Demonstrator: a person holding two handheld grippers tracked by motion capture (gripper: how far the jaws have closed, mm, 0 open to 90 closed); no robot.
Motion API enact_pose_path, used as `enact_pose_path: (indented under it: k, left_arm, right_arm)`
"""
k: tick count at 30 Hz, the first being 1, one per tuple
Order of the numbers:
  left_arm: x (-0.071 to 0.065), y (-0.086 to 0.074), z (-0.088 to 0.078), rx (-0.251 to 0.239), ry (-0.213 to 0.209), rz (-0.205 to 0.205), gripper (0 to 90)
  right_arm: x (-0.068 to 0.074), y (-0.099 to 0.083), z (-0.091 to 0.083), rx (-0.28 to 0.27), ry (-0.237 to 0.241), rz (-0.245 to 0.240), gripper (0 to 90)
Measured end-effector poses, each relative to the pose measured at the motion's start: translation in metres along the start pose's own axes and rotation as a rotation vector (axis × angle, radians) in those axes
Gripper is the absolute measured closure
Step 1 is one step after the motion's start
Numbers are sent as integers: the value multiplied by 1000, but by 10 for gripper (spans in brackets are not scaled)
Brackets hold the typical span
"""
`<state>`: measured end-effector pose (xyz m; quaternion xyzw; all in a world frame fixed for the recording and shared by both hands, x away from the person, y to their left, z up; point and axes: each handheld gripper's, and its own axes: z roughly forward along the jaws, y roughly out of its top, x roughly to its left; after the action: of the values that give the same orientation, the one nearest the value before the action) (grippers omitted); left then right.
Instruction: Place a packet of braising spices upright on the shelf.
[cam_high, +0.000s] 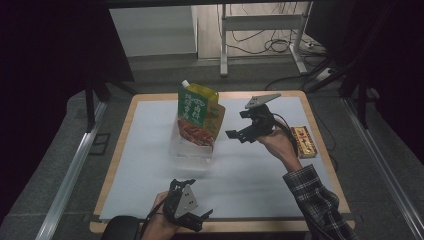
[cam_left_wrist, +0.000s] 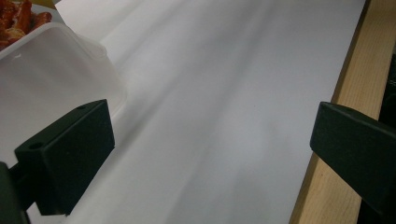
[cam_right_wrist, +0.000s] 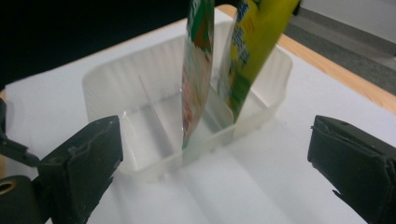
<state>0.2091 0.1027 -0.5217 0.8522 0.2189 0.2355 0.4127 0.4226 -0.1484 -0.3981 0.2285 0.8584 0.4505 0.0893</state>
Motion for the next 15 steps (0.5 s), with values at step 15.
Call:
enact_pose_path:
  k: [15]
  left_arm:
    - [0,0,0,-1,0,6,0]
  right_arm:
    - [6,-37,-2,18,24,43,3]
